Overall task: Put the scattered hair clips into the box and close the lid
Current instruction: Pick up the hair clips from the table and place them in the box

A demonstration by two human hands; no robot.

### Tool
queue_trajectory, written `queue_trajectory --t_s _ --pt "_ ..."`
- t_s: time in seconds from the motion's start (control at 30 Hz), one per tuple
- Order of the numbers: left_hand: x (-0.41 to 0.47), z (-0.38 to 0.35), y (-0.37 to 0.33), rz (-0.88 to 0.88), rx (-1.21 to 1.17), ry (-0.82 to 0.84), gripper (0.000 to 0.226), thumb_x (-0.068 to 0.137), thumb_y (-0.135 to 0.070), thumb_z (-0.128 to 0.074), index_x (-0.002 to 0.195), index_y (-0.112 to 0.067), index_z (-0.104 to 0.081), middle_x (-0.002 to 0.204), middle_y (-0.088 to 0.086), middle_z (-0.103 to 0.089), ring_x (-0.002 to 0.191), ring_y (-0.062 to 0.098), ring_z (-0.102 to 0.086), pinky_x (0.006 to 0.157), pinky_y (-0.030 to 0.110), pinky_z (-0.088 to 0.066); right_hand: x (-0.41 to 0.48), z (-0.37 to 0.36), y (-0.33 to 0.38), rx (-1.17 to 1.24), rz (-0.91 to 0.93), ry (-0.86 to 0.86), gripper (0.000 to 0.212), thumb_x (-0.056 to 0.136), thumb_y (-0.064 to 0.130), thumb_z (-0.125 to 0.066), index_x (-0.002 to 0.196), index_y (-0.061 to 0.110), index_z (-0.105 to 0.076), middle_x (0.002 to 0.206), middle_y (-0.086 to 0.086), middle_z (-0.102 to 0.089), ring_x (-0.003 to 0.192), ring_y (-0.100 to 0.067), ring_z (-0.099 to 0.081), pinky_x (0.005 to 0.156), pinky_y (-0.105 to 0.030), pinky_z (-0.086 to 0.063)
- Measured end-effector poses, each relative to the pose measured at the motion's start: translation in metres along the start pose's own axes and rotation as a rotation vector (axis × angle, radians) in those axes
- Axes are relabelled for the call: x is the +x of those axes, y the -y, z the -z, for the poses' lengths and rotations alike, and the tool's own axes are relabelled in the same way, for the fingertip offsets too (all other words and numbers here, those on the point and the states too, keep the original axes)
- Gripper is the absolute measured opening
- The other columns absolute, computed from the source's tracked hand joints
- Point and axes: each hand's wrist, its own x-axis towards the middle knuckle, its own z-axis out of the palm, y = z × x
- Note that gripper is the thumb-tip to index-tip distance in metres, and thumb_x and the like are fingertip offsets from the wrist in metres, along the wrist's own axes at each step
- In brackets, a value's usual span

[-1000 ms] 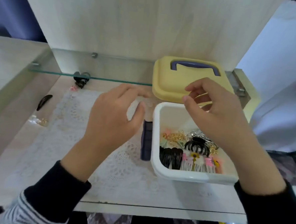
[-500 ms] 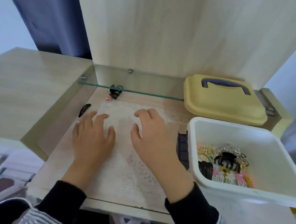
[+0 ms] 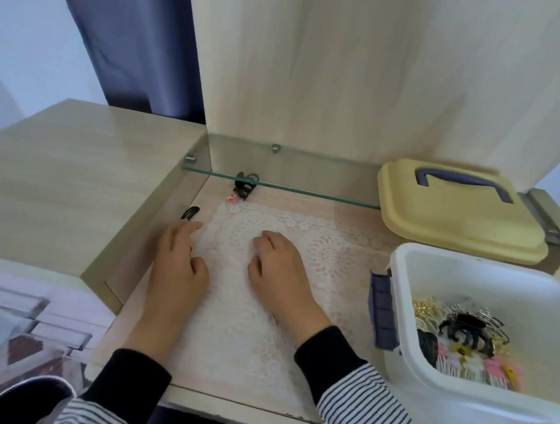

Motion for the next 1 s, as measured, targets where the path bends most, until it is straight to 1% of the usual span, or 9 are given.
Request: queue_trajectory --t_s 0.07,0.17,0.27,0.33,0.57,0.7,0.83,0.93,1.0 --pt "0.002 0.001 0.0 0.032 -0.066 -0.028 0.058 0.076 0.013 -0.048 0.129 -0.011 -0.051 0.13 0.003 -0.043 0.099 0.003 -0.041 0.083 0.009 -0.03 0.01 -0.008 0.002 0.016 0.013 0.006 0.035 0.089 0.011 -0.047 0.121 0.002 -0.058 0.132 -0.015 -0.054 0.125 -0.03 -0.047 0.108 -0.043 -0.036" --pt "0.004 0.002 0.003 0.092 -0.138 -0.035 0.056 0.079 0.01 -0.051 0.129 -0.014 -0.052 0.127 0.001 -0.046 0.093 0.009 -0.049 0.085 0.015 -0.038 0.027 -0.018 0.005 0.021 0.029 0.005 0.039 0.091 0.012 -0.044 0.127 0.002 -0.054 0.135 -0.015 -0.052 0.128 -0.029 -0.045 0.109 -0.043 -0.035" --pt "0.005 0.001 0.009 0.129 -0.206 -0.033 0.048 0.086 0.001 -0.056 0.13 -0.017 -0.052 0.128 -0.001 -0.049 0.106 0.01 -0.054 0.092 0.023 -0.043 0.045 -0.023 0.01 -0.042 0.032 0.011 0.042 0.09 0.017 -0.043 0.129 0.007 -0.051 0.134 -0.01 -0.052 0.124 -0.025 -0.046 0.105 -0.041 -0.035" --pt "0.006 0.0 0.012 0.151 -0.243 -0.018 0.045 0.089 -0.004 -0.058 0.131 -0.02 -0.052 0.128 -0.001 -0.052 0.112 0.014 -0.055 0.097 0.031 -0.047 0.057 -0.024 0.013 -0.091 0.008 0.018 0.044 0.089 0.021 -0.042 0.131 0.012 -0.048 0.133 -0.006 -0.05 0.12 -0.024 -0.047 0.097 -0.041 -0.034" --pt "0.006 0.0 0.009 0.137 -0.302 0.035 0.037 0.089 -0.007 -0.064 0.122 -0.024 -0.059 0.117 -0.01 -0.061 0.103 0.002 -0.058 0.093 0.023 -0.048 0.085 -0.029 0.014 -0.144 -0.069 -0.003 0.06 0.087 0.027 -0.043 0.145 0.028 -0.03 0.13 -0.007 -0.046 0.111 -0.026 -0.043 0.084 -0.041 -0.034" --pt "0.005 0.0 0.01 0.118 -0.325 0.057 0.039 0.089 -0.005 -0.064 0.121 -0.025 -0.059 0.117 -0.013 -0.062 0.108 -0.001 -0.056 0.096 0.017 -0.045 0.085 -0.036 0.013 -0.191 -0.051 -0.016 0.058 0.088 0.03 -0.04 0.145 0.032 -0.031 0.13 -0.007 -0.045 0.106 -0.026 -0.042 0.081 -0.04 -0.033" --pt "0.005 -0.002 0.011 0.105 -0.297 0.036 0.043 0.087 -0.002 -0.059 0.122 -0.027 -0.058 0.118 -0.01 -0.059 0.109 0.0 -0.055 0.095 0.017 -0.042 0.084 -0.037 0.011 -0.196 -0.036 -0.037 0.053 0.088 0.029 -0.04 0.141 0.027 -0.038 0.131 -0.007 -0.046 0.105 -0.027 -0.043 0.082 -0.04 -0.033" --pt "0.005 -0.002 0.011 0.092 -0.223 0.006 0.042 0.086 -0.002 -0.056 0.121 -0.025 -0.059 0.117 -0.009 -0.06 0.108 0.001 -0.054 0.093 0.015 -0.04 0.083 -0.037 0.012 -0.163 -0.041 -0.084 0.042 0.086 0.026 -0.044 0.127 0.019 -0.051 0.123 -0.007 -0.052 0.101 -0.027 -0.046 0.081 -0.04 -0.035" --pt "0.006 -0.002 0.01 0.082 -0.193 0.001 0.039 0.085 -0.002 -0.057 0.118 -0.023 -0.06 0.116 -0.01 -0.06 0.109 0.003 -0.054 0.095 0.019 -0.041 0.082 -0.036 0.012 -0.143 -0.04 -0.106 0.034 0.086 0.023 -0.046 0.117 0.015 -0.055 0.115 -0.007 -0.055 0.098 -0.027 -0.047 0.079 -0.04 -0.036"
